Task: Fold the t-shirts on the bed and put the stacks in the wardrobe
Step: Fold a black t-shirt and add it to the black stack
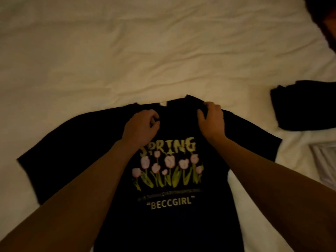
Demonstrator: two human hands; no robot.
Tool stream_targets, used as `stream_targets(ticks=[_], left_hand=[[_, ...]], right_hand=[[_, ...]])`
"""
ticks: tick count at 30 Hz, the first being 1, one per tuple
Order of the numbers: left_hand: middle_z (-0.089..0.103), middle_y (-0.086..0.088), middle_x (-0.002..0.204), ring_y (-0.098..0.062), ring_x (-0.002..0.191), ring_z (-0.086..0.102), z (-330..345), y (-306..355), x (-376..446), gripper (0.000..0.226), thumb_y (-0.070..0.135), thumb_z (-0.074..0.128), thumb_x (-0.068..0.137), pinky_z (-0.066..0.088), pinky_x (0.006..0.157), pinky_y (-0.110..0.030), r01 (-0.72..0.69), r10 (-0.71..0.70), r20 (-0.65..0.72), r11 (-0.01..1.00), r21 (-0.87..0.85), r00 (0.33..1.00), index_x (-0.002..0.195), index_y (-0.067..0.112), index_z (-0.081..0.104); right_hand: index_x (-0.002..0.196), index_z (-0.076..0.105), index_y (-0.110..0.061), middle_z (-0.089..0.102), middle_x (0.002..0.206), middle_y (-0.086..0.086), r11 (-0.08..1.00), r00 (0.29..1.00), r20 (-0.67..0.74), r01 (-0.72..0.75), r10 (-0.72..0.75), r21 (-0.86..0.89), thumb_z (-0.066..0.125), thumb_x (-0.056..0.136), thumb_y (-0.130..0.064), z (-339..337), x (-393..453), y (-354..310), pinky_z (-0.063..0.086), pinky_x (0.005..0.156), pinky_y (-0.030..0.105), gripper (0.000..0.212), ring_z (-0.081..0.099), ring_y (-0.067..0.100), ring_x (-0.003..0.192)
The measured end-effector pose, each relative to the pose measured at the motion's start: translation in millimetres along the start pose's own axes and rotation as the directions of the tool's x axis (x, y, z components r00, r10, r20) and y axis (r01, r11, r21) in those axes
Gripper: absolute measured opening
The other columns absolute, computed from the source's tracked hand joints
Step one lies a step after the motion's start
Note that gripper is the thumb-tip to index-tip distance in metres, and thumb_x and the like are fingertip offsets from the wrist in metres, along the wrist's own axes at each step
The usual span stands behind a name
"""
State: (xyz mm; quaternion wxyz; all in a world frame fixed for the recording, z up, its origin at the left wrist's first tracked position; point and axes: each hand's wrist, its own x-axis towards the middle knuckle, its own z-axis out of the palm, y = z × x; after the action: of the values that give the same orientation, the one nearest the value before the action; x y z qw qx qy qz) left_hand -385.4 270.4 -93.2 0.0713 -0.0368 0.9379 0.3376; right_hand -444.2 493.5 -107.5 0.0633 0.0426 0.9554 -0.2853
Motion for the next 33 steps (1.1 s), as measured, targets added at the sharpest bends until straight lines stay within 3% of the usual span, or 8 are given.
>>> stream_targets(ticks=[5, 10, 12, 15, 18, 22, 28, 33], left_hand=[[0.063, -0.002, 0.101, -0.018, 0.092, 0.061, 66, 83, 23, 0.018, 0.025, 0.057, 0.099, 0.053, 0.085, -0.035, 0.035, -0.015, 0.12, 0.985, -0.168, 0.993, 0.113, 0.017, 0.065], [0.049, -0.008, 0.137, -0.031, 0.127, 0.042, 123, 128, 66, 0.037, 0.017, 0.044, 0.103, 0.041, 0.1, -0.044, -0.219, 0.209, 0.094, 0.968, 0.12, 0.973, 0.139, 0.015, 0.052], [0.043, -0.007, 0.146, -0.031, 0.136, 0.034, 139, 140, 88, 0.041, 0.016, 0.042, 0.102, 0.032, 0.106, -0.043, -0.264, 0.248, 0.093, 0.928, 0.264, 0.964, 0.143, 0.017, 0.049], [0.044, -0.007, 0.143, -0.031, 0.132, 0.036, 153, 148, 115, 0.038, 0.02, 0.044, 0.101, 0.028, 0.104, -0.042, -0.206, 0.141, 0.185, 0.89, 0.406, 0.973, 0.138, 0.021, 0.051], [0.056, -0.009, 0.125, -0.034, 0.117, 0.048, 154, 156, 137, 0.024, 0.023, 0.049, 0.098, 0.034, 0.095, -0.041, -0.217, 0.079, 0.279, 0.833, 0.509, 0.957, 0.12, 0.021, 0.058], [0.057, -0.012, 0.118, -0.033, 0.108, 0.056, 151, 166, 155, 0.017, 0.02, 0.052, 0.098, 0.044, 0.092, -0.043, -0.118, 0.056, 0.197, 0.941, 0.318, 0.979, 0.113, 0.015, 0.061], [0.051, -0.012, 0.124, -0.033, 0.115, 0.049, 168, 166, 140, 0.023, 0.019, 0.057, 0.095, 0.042, 0.092, -0.044, -0.115, 0.097, 0.079, 0.958, 0.263, 0.992, 0.118, 0.015, 0.06], [0.034, -0.018, 0.153, -0.04, 0.142, 0.025, 185, 161, 96, 0.049, 0.022, 0.063, 0.092, 0.031, 0.11, -0.052, -0.254, 0.277, -0.015, 0.899, 0.357, 0.961, 0.137, 0.008, 0.052]], right_hand=[[0.146, 0.036, -0.013, 0.037, 0.146, 0.017, 0.945, 0.978, 0.02, -0.195, 0.207, -0.261, 0.053, 0.095, -0.05, -74, 7, 119, 0.032, 0.107, 0.051, 0.064, 0.035, 0.038, 0.133], [0.142, 0.041, -0.019, 0.044, 0.141, 0.015, 0.92, 0.942, 0.176, -0.219, 0.286, -0.325, 0.049, 0.094, -0.059, -105, 19, 188, 0.031, 0.106, 0.05, 0.063, 0.038, 0.037, 0.131], [0.139, 0.044, -0.018, 0.044, 0.138, 0.016, 0.917, 0.951, 0.15, -0.209, 0.272, -0.339, 0.048, 0.095, -0.056, -107, 24, 206, 0.033, 0.105, 0.049, 0.057, 0.038, 0.037, 0.129], [0.124, 0.055, -0.017, 0.046, 0.131, 0.016, 0.917, 0.956, 0.159, -0.176, 0.246, -0.358, 0.053, 0.096, -0.047, -106, 31, 228, 0.035, 0.101, 0.048, 0.042, 0.038, 0.038, 0.126], [0.102, 0.058, -0.018, 0.057, 0.109, 0.009, 0.976, 0.97, 0.146, -0.174, 0.192, -0.129, 0.06, 0.093, -0.035, -111, 41, 243, 0.043, 0.094, 0.045, 0.019, 0.052, 0.033, 0.111], [0.1, 0.055, -0.016, 0.061, 0.093, 0.002, 0.972, 0.981, 0.057, -0.19, 0.184, 0.135, 0.058, 0.096, -0.025, -123, 47, 251, 0.05, 0.084, 0.041, 0.01, 0.061, 0.025, 0.092], [0.13, 0.053, -0.013, 0.053, 0.125, 0.014, 0.971, 0.999, -0.043, -0.022, 0.012, -0.236, 0.058, 0.094, -0.028, -115, 32, 254, 0.038, 0.1, 0.045, 0.039, 0.048, 0.034, 0.117], [0.121, 0.058, -0.007, 0.054, 0.116, 0.018, 0.939, 0.991, -0.076, 0.082, -0.113, -0.334, 0.065, 0.088, -0.026, -92, -8, 242, 0.044, 0.088, 0.046, 0.039, 0.051, 0.038, 0.104]])
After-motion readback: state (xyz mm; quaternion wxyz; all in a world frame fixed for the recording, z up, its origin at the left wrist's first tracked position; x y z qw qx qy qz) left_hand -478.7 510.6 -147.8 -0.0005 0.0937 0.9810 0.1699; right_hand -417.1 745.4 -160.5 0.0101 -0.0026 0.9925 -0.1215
